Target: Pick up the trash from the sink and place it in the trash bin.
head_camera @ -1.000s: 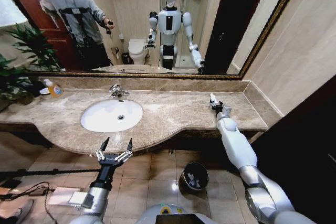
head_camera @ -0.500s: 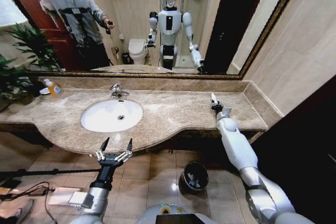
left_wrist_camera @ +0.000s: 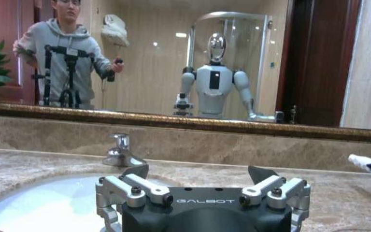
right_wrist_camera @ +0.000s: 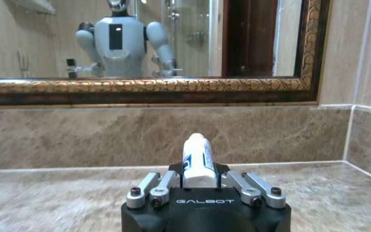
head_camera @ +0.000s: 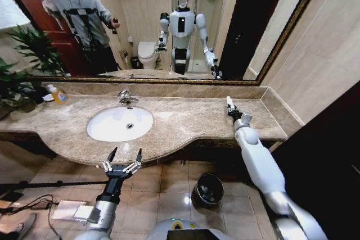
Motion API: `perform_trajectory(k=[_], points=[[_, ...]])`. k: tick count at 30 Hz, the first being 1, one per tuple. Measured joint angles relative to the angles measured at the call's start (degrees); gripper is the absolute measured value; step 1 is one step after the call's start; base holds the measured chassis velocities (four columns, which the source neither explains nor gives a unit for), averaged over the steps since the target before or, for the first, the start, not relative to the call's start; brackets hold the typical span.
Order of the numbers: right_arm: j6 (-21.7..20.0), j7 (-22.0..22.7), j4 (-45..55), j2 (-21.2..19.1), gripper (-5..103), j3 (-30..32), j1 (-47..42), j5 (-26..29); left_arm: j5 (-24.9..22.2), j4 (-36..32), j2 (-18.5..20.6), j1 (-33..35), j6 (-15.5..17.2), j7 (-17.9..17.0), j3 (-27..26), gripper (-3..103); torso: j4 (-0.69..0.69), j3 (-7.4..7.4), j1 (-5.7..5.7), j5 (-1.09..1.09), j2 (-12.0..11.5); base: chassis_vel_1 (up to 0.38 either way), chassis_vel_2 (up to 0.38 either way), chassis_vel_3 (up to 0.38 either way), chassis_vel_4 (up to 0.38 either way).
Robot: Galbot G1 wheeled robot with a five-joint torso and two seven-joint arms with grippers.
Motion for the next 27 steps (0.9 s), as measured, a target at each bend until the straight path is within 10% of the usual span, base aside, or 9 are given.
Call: perform_trajectory(k=[13, 27], points=[[6.09, 0.29, 24.28, 0.87, 27, 5.86, -24.71, -3.5, 0.0, 0.0, 0.01, 0.0, 0.0, 0.01, 0.0, 100, 0.01, -0.01, 0.0, -0.04, 0.0, 0.0, 0.0, 0.0, 0.0], [14.69, 0.23, 37.55, 13.41, 27, 6.04, -51.02, -13.06, 0.0, 0.0, 0.0, 0.0, 0.0, 0.0, 0.0, 100, -0.01, 0.0, 0.0, -0.02, 0.01, 0.0, 0.0, 0.0, 0.0]])
